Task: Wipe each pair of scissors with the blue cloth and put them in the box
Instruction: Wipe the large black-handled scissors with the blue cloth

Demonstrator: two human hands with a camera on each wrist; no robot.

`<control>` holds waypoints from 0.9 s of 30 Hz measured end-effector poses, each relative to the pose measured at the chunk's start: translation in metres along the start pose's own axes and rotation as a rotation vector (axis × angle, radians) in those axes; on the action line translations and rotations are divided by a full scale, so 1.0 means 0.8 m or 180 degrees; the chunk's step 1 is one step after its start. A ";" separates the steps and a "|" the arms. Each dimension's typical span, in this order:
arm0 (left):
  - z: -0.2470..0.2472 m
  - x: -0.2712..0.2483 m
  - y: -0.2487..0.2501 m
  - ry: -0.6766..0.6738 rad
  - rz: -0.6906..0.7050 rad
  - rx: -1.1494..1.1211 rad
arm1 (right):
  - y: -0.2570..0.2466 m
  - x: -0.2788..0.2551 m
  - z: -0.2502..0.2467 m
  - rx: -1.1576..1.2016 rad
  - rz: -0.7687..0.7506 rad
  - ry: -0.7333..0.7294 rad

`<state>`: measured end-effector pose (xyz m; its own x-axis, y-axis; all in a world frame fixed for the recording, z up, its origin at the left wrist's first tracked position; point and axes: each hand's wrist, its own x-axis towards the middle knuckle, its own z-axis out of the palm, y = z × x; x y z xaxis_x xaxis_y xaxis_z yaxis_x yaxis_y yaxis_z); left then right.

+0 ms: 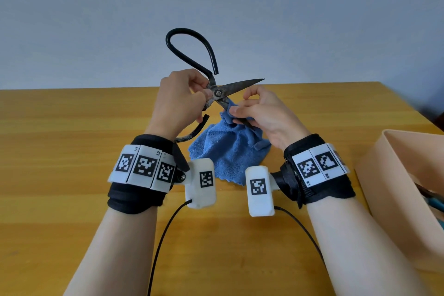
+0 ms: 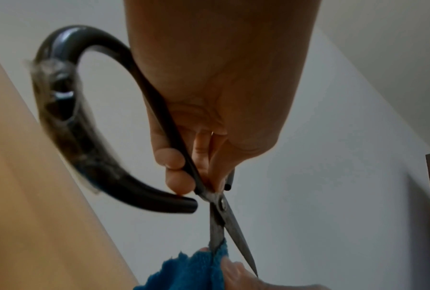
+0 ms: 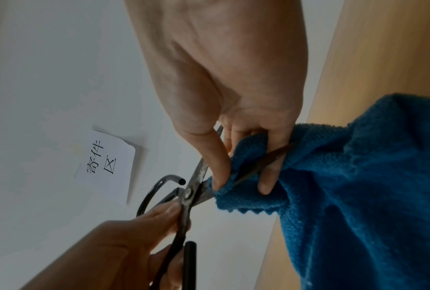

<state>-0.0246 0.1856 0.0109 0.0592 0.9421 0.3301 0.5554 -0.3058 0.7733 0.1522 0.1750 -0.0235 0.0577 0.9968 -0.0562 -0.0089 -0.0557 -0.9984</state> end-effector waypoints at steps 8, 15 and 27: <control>-0.009 0.001 -0.003 0.0147 -0.0043 -0.0187 | -0.003 0.001 0.000 0.0102 -0.0060 -0.0059; -0.011 0.002 -0.007 0.0150 -0.0125 -0.0227 | -0.002 0.000 -0.002 0.0108 -0.0047 -0.0087; -0.018 0.004 -0.012 0.0242 -0.0173 -0.0261 | -0.001 0.001 -0.003 -0.0082 -0.0031 -0.0002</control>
<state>-0.0417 0.1894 0.0120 -0.0340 0.9454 0.3241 0.4862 -0.2677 0.8319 0.1547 0.1760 -0.0227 0.0572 0.9973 -0.0465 0.0174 -0.0475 -0.9987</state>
